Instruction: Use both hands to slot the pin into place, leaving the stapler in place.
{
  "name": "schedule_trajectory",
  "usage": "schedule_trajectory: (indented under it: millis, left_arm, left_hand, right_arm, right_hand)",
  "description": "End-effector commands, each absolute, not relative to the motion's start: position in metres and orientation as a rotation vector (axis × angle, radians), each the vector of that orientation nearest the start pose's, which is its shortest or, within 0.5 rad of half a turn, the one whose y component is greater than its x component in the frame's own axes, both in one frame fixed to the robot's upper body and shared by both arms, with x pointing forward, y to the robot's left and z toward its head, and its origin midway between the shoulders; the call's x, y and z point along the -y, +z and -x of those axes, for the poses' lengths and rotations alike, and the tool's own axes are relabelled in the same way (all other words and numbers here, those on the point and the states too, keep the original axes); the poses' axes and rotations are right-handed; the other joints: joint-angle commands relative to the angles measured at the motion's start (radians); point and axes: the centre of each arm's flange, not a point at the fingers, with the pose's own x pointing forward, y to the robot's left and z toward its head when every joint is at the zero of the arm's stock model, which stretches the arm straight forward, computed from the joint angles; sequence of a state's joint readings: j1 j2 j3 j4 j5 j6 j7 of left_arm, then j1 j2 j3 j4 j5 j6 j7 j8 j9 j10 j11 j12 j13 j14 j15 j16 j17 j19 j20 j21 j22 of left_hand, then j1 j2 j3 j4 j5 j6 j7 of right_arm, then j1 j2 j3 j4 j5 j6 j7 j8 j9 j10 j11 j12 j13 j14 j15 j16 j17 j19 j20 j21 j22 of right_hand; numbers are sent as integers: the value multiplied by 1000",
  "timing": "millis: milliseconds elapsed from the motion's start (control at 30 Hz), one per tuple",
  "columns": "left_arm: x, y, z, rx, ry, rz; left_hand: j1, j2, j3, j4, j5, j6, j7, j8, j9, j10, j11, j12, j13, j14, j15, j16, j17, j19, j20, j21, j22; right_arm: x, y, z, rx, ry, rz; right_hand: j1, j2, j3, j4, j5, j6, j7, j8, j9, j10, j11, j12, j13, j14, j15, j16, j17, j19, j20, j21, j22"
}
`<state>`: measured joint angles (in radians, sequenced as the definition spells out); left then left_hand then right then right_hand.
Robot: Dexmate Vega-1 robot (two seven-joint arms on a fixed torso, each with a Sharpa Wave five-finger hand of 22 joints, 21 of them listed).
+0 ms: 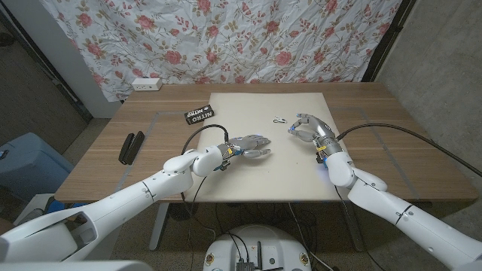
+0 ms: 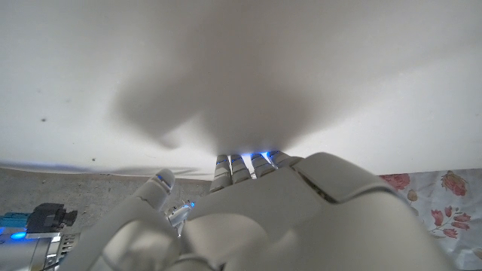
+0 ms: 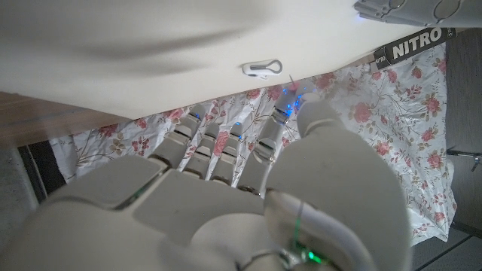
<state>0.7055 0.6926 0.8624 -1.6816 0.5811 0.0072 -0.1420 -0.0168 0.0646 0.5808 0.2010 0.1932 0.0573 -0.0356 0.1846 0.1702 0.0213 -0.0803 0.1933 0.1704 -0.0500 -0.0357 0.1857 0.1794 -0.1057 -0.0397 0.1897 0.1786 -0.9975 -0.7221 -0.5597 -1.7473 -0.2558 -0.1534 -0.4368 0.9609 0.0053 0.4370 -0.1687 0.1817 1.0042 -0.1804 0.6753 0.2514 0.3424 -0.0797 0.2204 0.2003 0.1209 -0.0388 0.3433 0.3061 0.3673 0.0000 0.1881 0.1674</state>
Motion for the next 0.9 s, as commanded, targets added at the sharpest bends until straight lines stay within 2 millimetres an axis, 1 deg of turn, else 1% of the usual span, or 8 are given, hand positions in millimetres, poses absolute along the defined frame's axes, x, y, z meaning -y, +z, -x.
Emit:
schedule_trajectory:
  millis: [33,167,533,633,900]
  left_arm:
    - [-102,-81,-597,648,-470,-1540]
    - [-102,-81,-597,653,-472,-1550]
    - [-104,-80,-598,638,-476,-1557]
    - [-104,-81,-597,634,-477,-1555]
    - [-104,-82,-596,634,-482,-1555]
  left_hand:
    - [-7,118,-6,2,6,10,1,1,2,4,-1,2,1,2,-37,4,3,-4,-106,7,2]
    - [-6,119,-8,2,6,13,2,1,2,7,1,3,1,6,-36,5,3,-4,-104,7,2]
    - [-6,120,-13,2,7,13,3,-1,2,5,4,1,2,4,-33,4,3,-4,-103,8,2]
    - [-6,120,-14,2,7,13,4,-1,2,3,4,-1,2,4,-33,4,3,-4,-103,9,2]
    - [-5,121,-17,2,8,13,2,-2,3,0,3,-2,2,4,-35,3,3,-3,-102,9,1]
  right_arm:
    - [229,-76,-589,608,-136,959]
    - [229,-79,-589,606,-139,971]
    - [229,-84,-590,601,-149,969]
    - [230,-85,-590,598,-146,975]
    - [229,-88,-591,597,-144,973]
  right_hand:
    - [8,-5,0,-2,4,55,-38,4,-2,-15,2,-7,-1,-12,-2,-5,2,-9,3,-4,3]
    - [12,-13,0,-4,4,64,-40,1,-8,-28,0,-14,-2,-21,8,-11,-1,-17,9,-4,3]
    - [17,-18,2,-3,4,74,-40,-8,-19,-61,-2,-26,-3,-44,18,-23,-2,-34,14,-5,3]
    - [19,-21,4,-2,3,79,-40,-14,-24,-78,-6,-30,-4,-62,24,-32,-3,-49,17,-7,4]
    - [23,-26,7,-2,3,89,-40,-23,-33,-105,-1,-34,-6,-95,38,-48,-6,-76,23,-8,3]
